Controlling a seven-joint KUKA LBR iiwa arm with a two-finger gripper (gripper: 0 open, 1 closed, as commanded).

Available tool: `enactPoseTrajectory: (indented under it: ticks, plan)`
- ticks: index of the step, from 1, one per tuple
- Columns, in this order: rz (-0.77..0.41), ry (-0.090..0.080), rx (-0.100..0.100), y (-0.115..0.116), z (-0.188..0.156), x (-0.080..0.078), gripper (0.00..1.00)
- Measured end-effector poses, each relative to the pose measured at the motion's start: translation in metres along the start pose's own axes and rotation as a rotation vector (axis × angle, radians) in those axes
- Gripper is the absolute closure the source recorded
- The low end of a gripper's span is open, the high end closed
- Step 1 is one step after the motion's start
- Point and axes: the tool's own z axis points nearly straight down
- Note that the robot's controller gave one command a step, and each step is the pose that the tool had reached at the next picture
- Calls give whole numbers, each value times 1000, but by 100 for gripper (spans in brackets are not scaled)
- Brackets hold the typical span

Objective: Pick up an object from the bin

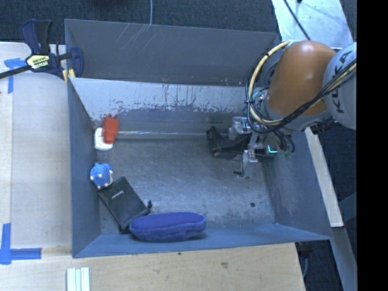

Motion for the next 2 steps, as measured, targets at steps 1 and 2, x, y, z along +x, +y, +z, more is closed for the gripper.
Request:
enactPoseTrajectory:
  ticks: [1, 2]
  plan:
    - [84, -6, 1, -41, 73, -39, 0]
    - [82, -7, -1, -38, 69, -39, 100]
